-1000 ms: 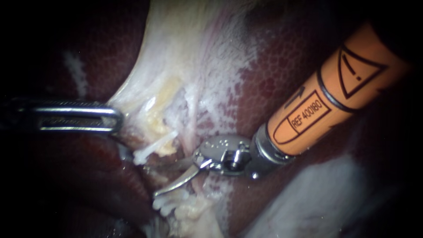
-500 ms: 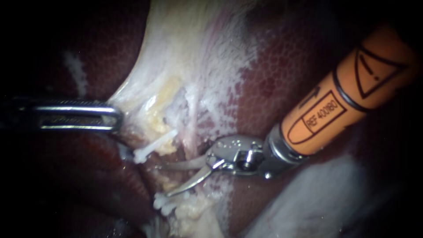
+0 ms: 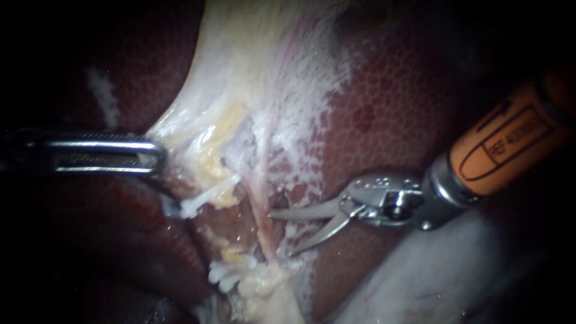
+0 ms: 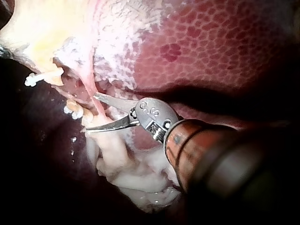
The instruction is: Go back from the cut left tube
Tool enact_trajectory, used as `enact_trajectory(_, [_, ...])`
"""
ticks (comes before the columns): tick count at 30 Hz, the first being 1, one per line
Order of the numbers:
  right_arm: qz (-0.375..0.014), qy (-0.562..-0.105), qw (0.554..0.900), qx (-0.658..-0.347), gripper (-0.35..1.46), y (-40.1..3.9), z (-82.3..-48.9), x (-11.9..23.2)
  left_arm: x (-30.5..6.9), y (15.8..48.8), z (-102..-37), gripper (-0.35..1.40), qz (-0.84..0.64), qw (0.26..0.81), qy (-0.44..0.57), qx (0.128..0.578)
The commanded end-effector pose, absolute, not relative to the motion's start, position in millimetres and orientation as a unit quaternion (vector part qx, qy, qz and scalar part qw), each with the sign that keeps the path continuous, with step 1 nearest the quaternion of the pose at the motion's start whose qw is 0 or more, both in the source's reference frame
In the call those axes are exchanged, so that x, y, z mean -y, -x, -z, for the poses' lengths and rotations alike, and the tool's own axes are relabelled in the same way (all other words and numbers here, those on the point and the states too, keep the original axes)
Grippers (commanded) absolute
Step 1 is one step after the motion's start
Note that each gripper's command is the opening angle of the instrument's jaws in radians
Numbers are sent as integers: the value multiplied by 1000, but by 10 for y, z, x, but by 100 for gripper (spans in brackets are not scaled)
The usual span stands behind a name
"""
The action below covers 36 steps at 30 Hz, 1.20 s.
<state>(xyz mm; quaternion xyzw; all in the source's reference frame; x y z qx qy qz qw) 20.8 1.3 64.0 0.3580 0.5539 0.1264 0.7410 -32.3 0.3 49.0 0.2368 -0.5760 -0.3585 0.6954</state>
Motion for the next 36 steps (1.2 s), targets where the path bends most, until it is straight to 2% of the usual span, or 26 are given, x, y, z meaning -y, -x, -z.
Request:
enact_trajectory(1, [-124,-342,746,-558,104,-203,-638,-16,-3,323,-490,-35,358,695,-237,576])
enact_trajectory(6, [-103,-262,771,-571,126,-187,-625,-31,-3,323,-490,-35,358,695,-237,576])
enact_trajectory(10, [-96,-219,786,-570,133,-177,-613,-36,-3,323,-490,-35,358,695,-237,576])
enact_trajectory(20, [-111,-132,815,-553,143,-173,-587,-33,-3,324,-491,-35,359,696,-236,576])
enact_trajectory(28, [-118,-101,828,-539,143,-169,-582,-32,-8,322,-500,-35,360,696,-235,575])
enact_trajectory(36, [-113,-91,832,-535,143,-161,-577,-38,-9,322,-505,-35,360,696,-234,575])
